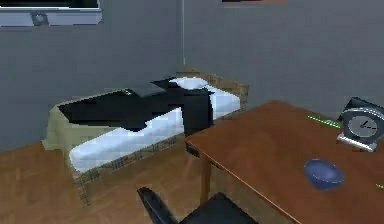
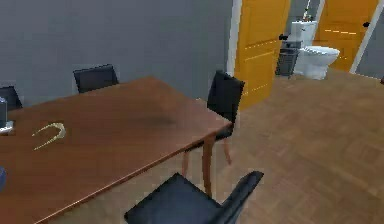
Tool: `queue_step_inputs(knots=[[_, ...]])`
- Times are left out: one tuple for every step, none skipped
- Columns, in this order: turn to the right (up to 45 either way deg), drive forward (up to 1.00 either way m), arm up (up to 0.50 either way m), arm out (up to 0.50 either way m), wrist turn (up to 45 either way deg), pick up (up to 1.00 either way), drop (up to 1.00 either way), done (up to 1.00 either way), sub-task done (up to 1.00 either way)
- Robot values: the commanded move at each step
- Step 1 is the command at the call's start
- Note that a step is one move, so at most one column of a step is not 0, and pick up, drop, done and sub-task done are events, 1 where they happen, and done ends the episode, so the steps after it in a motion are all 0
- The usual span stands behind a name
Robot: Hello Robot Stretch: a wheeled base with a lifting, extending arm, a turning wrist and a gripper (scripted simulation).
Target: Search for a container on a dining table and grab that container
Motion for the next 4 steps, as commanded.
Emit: queue_step_inputs(knots=[[-45.0,0.00,0.00,0.00,0.0,0.00,0.00,0.00,0.00],[0.0,0.00,0.50,0.00,0.0,0.00,0.00,0.00,0.00],[0.0,0.00,0.38,0.00,0.0,0.00,0.00,0.00,0.00],[0.0,0.00,0.00,0.50,0.0,0.00,0.00,0.00,0.00]])
